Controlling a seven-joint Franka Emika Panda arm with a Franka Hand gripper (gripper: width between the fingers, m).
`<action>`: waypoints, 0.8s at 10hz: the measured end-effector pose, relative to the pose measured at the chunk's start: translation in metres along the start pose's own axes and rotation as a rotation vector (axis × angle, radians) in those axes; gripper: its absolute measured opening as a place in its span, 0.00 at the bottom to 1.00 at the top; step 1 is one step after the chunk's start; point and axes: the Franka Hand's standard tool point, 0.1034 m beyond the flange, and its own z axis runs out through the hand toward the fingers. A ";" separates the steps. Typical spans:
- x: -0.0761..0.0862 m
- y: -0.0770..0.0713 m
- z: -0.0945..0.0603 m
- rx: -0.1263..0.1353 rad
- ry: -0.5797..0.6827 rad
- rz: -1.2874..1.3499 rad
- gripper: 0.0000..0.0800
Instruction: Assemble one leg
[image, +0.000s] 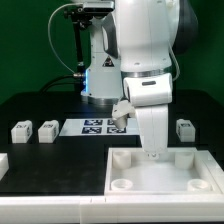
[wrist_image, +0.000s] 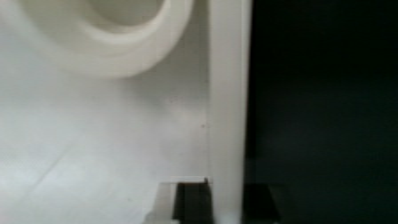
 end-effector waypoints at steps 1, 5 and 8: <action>0.000 0.000 0.000 -0.001 0.000 0.003 0.07; -0.002 -0.001 0.001 0.001 0.000 0.007 0.54; -0.002 -0.001 0.001 0.002 0.000 0.008 0.79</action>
Offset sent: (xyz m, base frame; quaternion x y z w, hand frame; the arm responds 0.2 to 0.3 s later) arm 0.0000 0.0000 0.0000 0.0000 0.0000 0.0000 1.0000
